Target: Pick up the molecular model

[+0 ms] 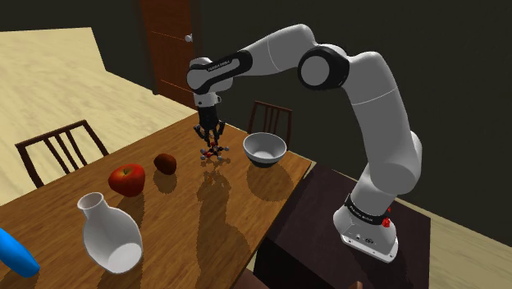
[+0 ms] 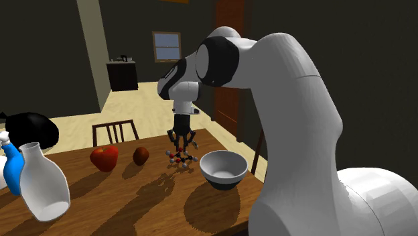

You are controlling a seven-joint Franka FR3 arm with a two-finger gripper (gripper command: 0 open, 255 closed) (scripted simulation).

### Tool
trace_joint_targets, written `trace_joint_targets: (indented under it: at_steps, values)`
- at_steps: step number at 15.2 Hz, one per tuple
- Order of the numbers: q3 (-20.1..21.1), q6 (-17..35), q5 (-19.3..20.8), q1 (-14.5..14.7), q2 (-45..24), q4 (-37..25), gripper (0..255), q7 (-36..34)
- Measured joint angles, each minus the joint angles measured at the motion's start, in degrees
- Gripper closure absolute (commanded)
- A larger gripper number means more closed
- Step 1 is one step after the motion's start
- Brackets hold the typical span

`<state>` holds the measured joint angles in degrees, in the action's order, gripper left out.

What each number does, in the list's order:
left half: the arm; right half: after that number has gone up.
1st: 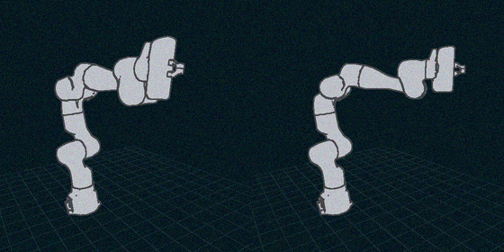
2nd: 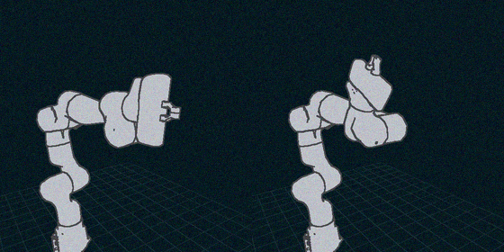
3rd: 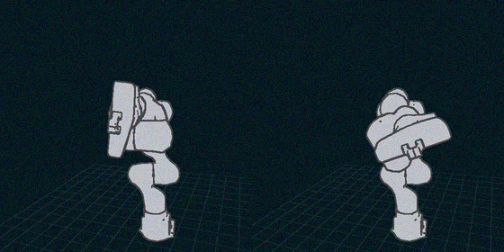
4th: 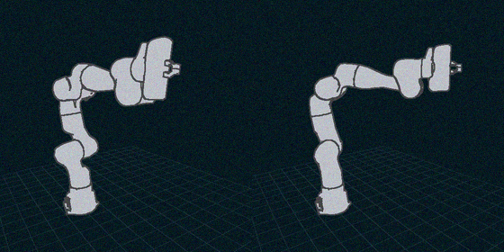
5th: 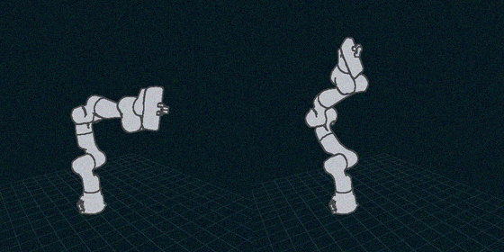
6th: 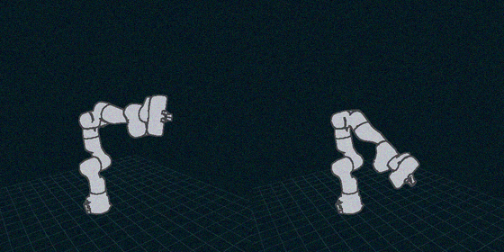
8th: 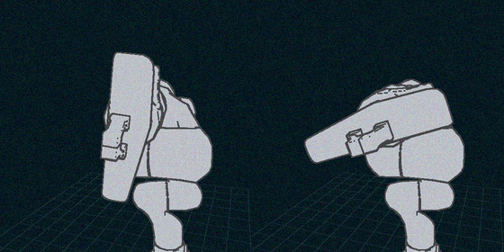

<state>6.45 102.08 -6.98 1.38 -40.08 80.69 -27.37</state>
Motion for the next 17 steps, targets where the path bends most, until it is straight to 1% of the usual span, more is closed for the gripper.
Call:
trace_joint_targets:
  at_steps: [3,10,17]
  values:
    - [0.01,-0.66,0.01,-0.01,0.19,-0.42,255,-0.08]
    - [0.17,-4.26,-0.13,-0.07,2.8,-1.46,255,-0.71]
    - [0.25,-8.6,-0.16,-0.18,4.19,-4.48,255,-1.27]
